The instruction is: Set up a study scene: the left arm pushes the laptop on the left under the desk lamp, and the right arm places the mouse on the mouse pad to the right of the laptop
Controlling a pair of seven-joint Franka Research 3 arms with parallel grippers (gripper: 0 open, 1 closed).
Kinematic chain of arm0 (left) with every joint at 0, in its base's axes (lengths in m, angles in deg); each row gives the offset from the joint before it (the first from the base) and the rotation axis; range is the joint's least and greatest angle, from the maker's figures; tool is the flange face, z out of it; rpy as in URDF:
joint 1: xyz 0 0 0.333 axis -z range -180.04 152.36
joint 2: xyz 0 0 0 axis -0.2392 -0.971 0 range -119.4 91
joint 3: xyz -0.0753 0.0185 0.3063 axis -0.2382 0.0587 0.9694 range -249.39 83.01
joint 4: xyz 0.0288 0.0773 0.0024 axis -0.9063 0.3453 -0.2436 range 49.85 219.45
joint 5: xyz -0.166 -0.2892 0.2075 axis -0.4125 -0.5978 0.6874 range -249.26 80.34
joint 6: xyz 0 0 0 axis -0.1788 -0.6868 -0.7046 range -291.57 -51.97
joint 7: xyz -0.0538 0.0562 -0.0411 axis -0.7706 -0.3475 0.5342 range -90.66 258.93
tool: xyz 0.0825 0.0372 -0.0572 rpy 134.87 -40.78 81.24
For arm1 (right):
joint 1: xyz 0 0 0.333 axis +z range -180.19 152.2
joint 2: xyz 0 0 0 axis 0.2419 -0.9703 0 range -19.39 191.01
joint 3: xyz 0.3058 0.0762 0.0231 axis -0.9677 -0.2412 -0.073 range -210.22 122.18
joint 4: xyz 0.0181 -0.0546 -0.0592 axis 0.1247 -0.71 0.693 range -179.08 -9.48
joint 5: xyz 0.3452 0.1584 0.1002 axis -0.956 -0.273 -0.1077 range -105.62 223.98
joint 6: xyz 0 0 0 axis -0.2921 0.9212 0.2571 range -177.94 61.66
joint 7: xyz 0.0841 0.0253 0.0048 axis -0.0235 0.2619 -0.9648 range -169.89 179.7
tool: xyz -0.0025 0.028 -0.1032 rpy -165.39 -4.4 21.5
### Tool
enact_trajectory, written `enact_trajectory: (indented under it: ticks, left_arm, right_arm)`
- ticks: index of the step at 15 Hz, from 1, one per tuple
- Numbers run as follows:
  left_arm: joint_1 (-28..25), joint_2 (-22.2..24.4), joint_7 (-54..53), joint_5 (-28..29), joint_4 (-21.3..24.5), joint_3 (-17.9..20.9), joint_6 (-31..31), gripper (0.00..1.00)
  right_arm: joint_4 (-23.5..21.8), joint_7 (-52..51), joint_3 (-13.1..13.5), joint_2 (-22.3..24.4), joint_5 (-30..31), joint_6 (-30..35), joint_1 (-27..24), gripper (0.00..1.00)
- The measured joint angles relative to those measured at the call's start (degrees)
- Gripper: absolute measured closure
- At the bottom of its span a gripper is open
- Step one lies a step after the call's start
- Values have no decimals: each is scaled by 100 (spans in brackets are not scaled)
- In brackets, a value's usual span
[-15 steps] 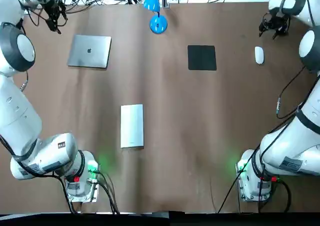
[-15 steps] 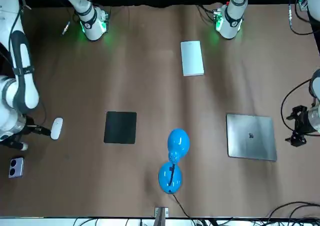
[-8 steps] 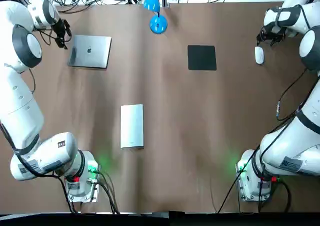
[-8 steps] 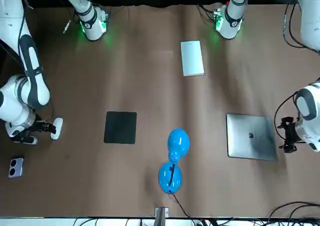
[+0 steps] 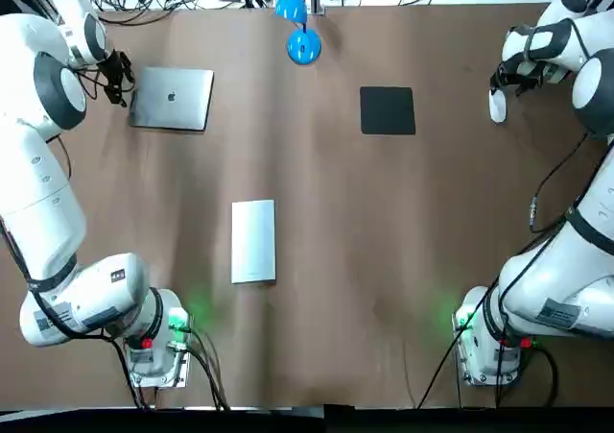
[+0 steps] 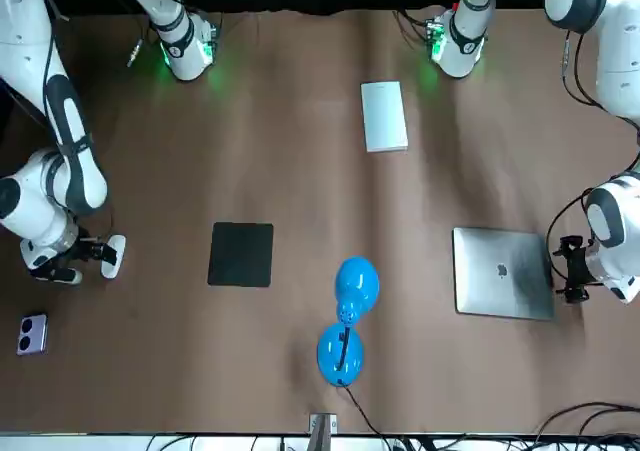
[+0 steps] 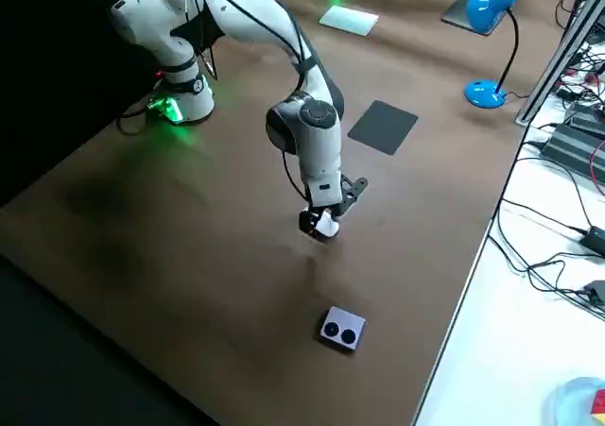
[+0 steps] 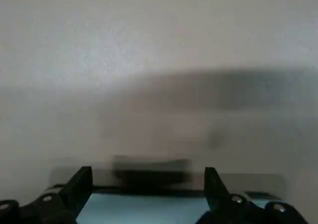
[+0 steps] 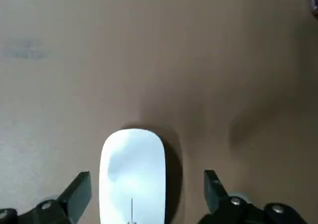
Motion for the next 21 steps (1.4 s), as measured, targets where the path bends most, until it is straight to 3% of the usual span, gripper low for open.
enact_trajectory:
  ticks: [8,15,21]
  left_arm:
    - [-103,-209,51,1,-1,-6,-314,0]
    - [149,-200,479,41,57,0,-315,0]
    - [490,-82,721,63,283,4,-315,0]
  right_arm:
    - [1,2,-27,-81,-5,-62,1,0]
    - [0,11,-34,-93,-239,-62,2,3]
    - [-1,18,-34,-97,-247,-62,2,15]
